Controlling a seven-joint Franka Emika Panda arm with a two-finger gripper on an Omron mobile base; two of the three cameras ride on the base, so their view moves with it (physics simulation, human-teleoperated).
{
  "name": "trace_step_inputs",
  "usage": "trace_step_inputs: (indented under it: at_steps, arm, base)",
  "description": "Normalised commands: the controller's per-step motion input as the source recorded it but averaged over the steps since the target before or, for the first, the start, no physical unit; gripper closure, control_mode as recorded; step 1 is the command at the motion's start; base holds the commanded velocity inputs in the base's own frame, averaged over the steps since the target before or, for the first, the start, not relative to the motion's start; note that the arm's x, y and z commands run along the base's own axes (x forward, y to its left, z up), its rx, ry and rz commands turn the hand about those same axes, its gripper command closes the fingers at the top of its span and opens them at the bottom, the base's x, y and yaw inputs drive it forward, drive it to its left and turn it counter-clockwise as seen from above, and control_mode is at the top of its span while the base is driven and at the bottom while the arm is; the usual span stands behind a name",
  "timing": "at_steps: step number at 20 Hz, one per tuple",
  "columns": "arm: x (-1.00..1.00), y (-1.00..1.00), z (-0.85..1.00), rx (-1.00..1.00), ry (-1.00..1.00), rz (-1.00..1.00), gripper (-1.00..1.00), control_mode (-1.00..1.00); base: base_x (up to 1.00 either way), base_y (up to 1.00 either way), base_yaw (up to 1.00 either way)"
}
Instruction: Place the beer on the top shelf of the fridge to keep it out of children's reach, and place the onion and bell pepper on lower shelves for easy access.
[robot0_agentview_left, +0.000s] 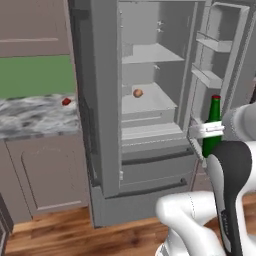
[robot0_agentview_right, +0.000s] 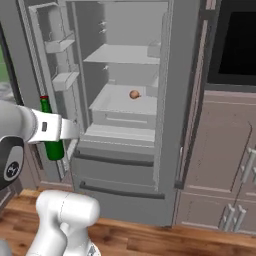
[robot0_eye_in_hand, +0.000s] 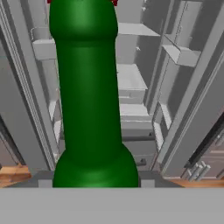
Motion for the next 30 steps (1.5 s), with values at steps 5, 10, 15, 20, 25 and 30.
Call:
trace_step_inputs:
  at_steps: [5, 10, 15, 20, 25, 30]
  arm:
    - [0.0, 0.0, 0.0, 0.0, 0.0, 0.0, 1.0, 1.0]
    - [0.0, 0.0, 0.0, 0.0, 0.0, 0.0, 1.0, 1.0]
    - [0.0, 0.0, 0.0, 0.0, 0.0, 0.0, 1.0, 1.0]
    - [0.0, 0.0, 0.0, 0.0, 0.0, 0.0, 1.0, 1.0]
    - [0.0, 0.0, 0.0, 0.0, 0.0, 0.0, 1.0, 1.0]
    - [0.06, 0.0, 0.0, 0.0, 0.0, 0.0, 1.0, -1.0]
  base:
    - [0.23, -0.34, 0.0]
    - [0.51, -0.01, 0.0]
    - [0.8, 0.0, 0.0]
    - [0.84, 0.0, 0.0]
    - [0.67, 0.0, 0.0]
    - [0.4, 0.0, 0.0]
